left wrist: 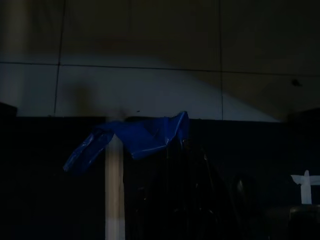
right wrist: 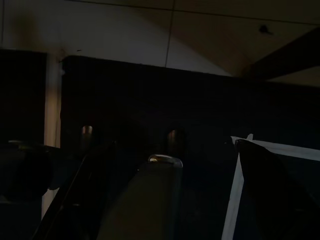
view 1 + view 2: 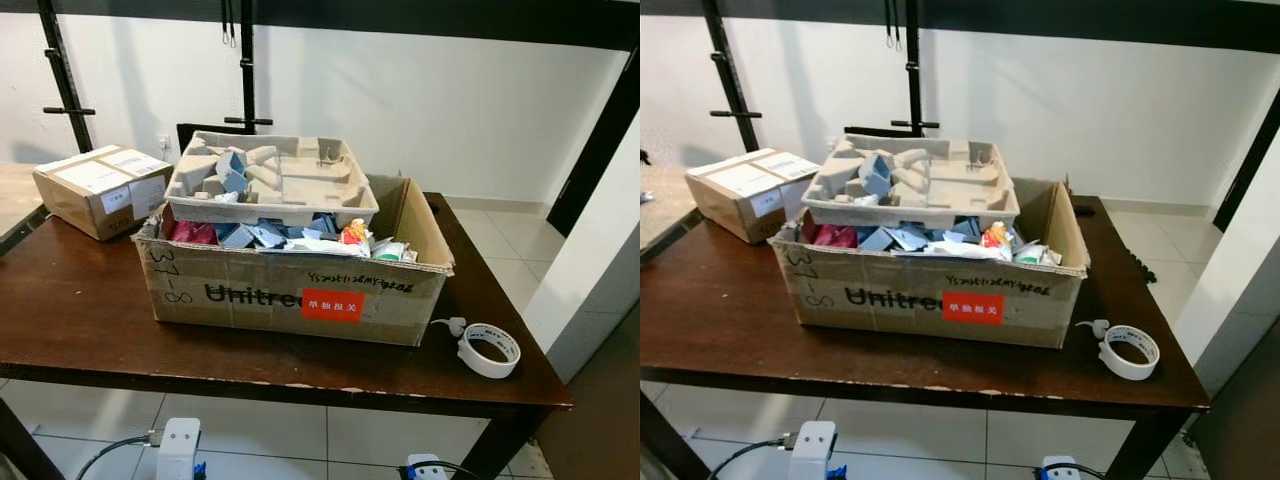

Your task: Picking trash to rubbish bin

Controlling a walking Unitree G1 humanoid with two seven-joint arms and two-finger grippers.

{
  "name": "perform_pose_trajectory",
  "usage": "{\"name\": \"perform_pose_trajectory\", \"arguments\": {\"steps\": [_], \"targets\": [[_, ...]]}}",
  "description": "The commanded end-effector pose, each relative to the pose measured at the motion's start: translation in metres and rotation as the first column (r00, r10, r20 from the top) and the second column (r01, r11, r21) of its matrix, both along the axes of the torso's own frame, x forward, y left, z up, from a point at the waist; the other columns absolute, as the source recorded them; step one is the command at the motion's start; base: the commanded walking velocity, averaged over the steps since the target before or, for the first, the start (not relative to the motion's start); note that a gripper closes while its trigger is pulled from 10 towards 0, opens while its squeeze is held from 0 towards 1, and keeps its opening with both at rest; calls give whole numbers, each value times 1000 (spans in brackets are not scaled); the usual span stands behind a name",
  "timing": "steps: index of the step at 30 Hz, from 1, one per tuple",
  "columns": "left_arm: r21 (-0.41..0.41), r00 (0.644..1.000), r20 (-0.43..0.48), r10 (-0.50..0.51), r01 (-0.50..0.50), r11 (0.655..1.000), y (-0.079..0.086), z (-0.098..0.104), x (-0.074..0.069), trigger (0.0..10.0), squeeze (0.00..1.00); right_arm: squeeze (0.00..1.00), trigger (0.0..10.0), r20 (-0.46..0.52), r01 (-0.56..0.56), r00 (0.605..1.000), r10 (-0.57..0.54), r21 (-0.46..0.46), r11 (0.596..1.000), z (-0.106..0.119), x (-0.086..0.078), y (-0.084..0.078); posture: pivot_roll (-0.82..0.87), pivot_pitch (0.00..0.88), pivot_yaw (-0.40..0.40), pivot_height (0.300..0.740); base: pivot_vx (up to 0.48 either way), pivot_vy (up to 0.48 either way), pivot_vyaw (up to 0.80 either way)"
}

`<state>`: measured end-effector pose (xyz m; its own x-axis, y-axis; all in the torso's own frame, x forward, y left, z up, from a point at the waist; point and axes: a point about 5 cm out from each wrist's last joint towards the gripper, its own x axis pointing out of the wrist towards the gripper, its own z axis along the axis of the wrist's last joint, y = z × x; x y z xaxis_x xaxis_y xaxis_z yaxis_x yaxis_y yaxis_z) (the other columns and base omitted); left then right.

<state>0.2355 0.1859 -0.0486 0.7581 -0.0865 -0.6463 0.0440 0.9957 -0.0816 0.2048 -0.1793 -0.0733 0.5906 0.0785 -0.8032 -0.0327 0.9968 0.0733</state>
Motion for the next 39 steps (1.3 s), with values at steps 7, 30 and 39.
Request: {"name": "perform_pose_trajectory", "arguments": {"steps": [7,30,39], "targets": [[7,1000,14,-20,20,1000,-1,1,2,10000,0,0,10000,-20,9,1000,-10,-6,1000,-3,-5,-2,24,0,-13,740,0,206,0],[122,954,79,-291,280,952,-16,11,11,10000,0,0,10000,-23,14,1000,-14,-11,1000,-3,-5,-5,29,0,-16,740,0,76,0],[38,661,195,-724,733,679,-58,36,19,10000,0,0,10000,-3,-70,998,70,-20,997,2,3,-5,30,0,-18,740,0,0,0]]}}
